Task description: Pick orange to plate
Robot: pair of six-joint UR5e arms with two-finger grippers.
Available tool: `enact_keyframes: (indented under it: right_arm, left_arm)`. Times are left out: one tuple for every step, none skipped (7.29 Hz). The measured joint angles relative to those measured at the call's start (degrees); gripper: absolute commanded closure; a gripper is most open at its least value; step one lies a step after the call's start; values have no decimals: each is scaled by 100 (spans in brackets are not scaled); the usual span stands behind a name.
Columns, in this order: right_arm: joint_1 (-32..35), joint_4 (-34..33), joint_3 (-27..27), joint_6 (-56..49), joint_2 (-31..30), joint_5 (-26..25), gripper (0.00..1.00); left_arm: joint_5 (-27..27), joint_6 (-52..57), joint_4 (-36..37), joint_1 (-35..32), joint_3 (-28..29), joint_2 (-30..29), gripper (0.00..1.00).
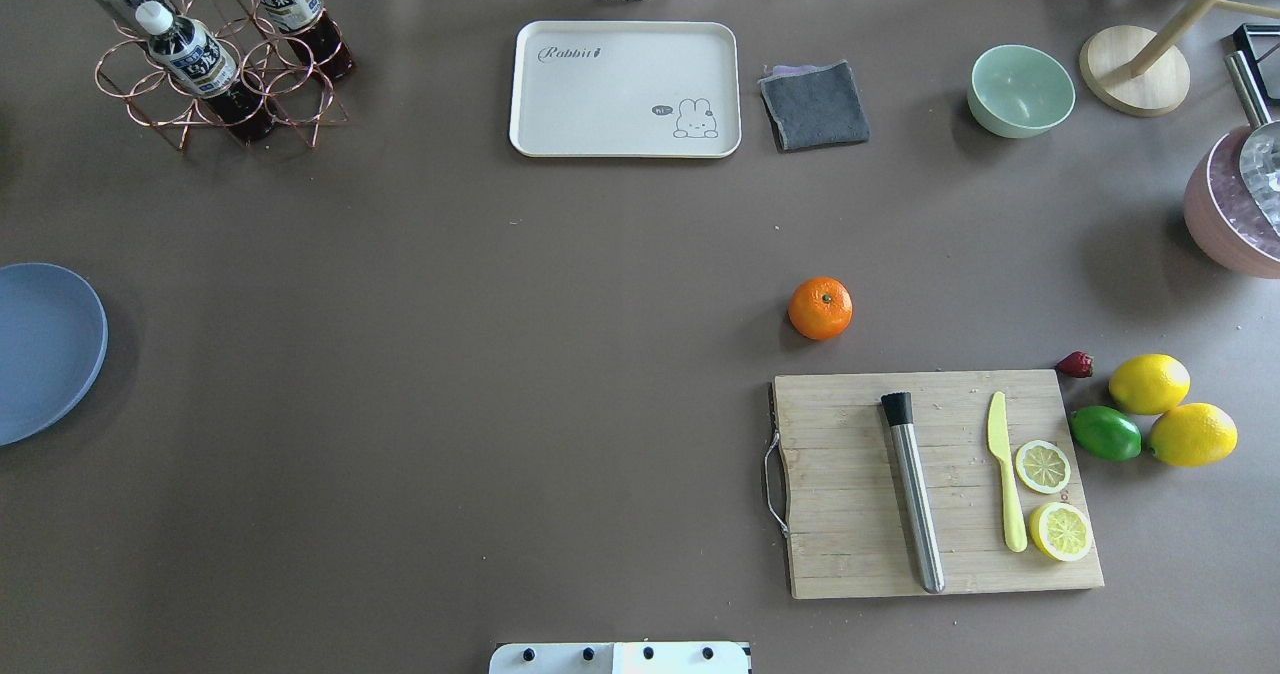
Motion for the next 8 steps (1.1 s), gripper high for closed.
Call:
enact_keyframes:
  right_arm:
    - [0,0,23,-8,-38,-2,0]
    - [0,0,44,-12,-74,-1,0]
    - [0,0,54,-12,-100,3,0]
    - [0,0,55,-8,-112,5,0]
    - [0,0,56,-4,-122,6,0]
    - [0,0,69,-2,-131,8,0]
    - [0,0,134,-1,-175,14,0]
    - [0,0,257,-1,-264,26,0]
  left_arm:
    - [0,-1,-2,13,2,25,2]
    - [0,5,-2,50,-6,36,2]
    - [3,15,-8,105,-15,39,2]
    - [17,11,-7,150,-15,41,2]
    - [40,14,-7,169,-13,50,2]
    - [54,19,-10,175,-6,61,2]
    - [59,24,-11,180,10,71,2]
    - [61,28,-16,184,69,72,2]
